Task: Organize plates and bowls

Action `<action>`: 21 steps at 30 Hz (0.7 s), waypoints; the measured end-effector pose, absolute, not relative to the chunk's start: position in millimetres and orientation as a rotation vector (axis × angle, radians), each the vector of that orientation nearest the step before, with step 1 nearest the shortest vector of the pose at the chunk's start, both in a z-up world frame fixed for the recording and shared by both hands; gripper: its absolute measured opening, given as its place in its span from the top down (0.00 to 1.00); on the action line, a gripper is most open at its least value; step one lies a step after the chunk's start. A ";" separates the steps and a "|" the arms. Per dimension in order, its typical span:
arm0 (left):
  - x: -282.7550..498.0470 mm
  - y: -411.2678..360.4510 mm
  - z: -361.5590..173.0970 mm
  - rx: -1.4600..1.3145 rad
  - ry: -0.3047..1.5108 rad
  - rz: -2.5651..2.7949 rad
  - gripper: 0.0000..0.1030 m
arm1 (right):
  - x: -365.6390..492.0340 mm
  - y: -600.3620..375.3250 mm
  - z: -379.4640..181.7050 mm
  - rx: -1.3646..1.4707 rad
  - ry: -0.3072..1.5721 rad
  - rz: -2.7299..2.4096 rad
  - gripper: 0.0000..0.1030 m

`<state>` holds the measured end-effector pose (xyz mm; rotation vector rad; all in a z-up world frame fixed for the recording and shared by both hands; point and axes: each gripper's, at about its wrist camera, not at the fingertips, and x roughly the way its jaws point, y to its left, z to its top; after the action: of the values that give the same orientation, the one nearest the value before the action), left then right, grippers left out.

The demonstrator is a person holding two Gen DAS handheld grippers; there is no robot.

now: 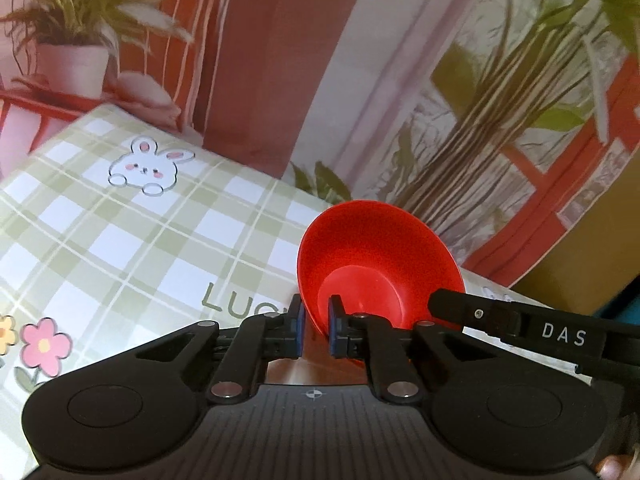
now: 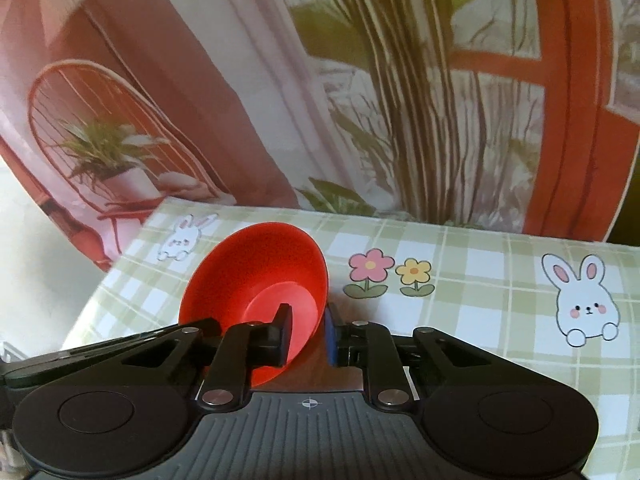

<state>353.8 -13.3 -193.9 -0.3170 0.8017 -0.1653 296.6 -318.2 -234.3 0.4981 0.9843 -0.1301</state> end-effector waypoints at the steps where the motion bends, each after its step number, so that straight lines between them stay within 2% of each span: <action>1: 348.9 -13.8 -188.3 -0.310 0.791 -0.166 0.88 | 293.1 -316.3 -228.2 0.499 0.972 -0.129 0.83; 12: 287.2 -12.0 -135.4 -0.261 0.713 -0.145 0.87 | 247.7 -282.0 -171.7 0.529 0.838 -0.132 0.83; 21: 237.4 -1.4 -108.6 -0.180 0.688 -0.116 0.86 | 203.8 -236.1 -151.5 0.586 0.731 -0.139 0.83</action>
<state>237.4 -1.4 -108.6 -0.1799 0.6882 -0.1162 203.8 -236.1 -151.5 0.5863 0.7314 -0.1387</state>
